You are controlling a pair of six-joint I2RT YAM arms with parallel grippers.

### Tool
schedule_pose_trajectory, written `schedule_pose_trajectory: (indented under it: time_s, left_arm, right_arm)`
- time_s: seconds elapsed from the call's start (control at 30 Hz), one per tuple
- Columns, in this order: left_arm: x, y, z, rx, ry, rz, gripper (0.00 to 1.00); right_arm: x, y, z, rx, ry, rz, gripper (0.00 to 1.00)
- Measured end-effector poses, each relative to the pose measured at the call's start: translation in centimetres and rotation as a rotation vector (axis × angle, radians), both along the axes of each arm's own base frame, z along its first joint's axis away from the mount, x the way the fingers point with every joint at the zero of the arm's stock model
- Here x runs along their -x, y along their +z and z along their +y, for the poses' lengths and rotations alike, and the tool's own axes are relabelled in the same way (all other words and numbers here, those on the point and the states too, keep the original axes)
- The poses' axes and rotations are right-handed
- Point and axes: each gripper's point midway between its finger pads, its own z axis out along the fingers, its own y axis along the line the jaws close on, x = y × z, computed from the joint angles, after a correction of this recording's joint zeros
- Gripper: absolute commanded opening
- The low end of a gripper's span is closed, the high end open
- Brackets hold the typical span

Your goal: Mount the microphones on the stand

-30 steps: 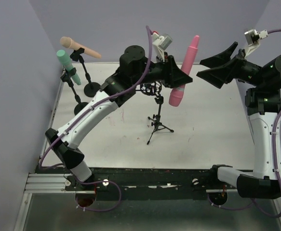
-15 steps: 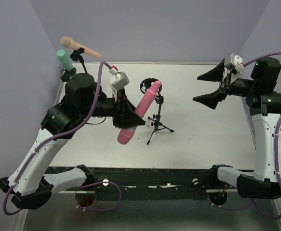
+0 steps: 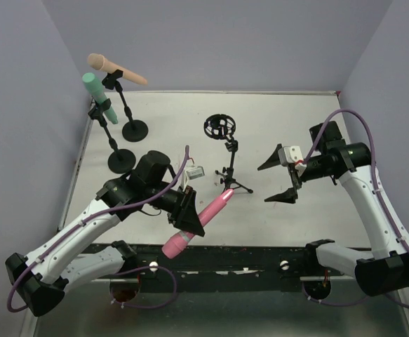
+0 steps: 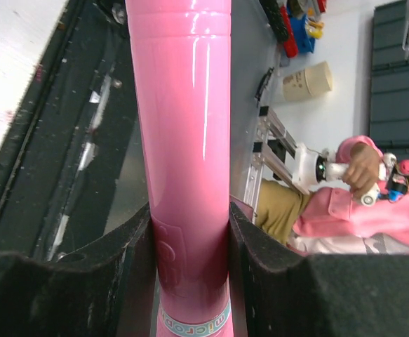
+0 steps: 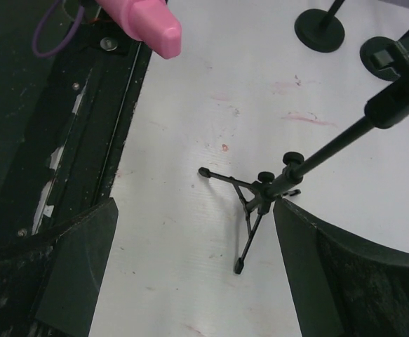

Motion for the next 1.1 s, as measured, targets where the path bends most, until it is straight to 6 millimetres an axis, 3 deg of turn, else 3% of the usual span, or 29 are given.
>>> schedule_pose_trajectory:
  time_s: [0.2,0.5,0.77,0.93,1.1]
  left_arm:
    - [1.4,-0.4,-0.4,0.030,-0.065,0.030,0.02]
    - [1.5,-4.4,-2.5,-0.046,-0.120,0.159,0.02]
    - [1.9,-4.7,-3.9,-0.040,-0.155,0.184,0.02]
    - [1.5,-4.8,-4.5,-0.035,-0.149,0.193,0.02]
    - [1.4,-4.8,-4.8,-0.030,-0.151,0.200,0.04]
  right_arm:
    - [2.6,-1.3,1.6,-0.005,0.134,-0.009,1.00]
    - [6.7,-3.8,3.7,0.027,0.281,0.094,1.00]
    - [9.6,-6.2,6.4,0.113,0.438,0.128,0.97]
    - [10.4,-6.9,7.2,0.143,0.478,0.135,0.86]
    - [10.1,-6.9,7.5,0.147,0.470,0.119,0.57]
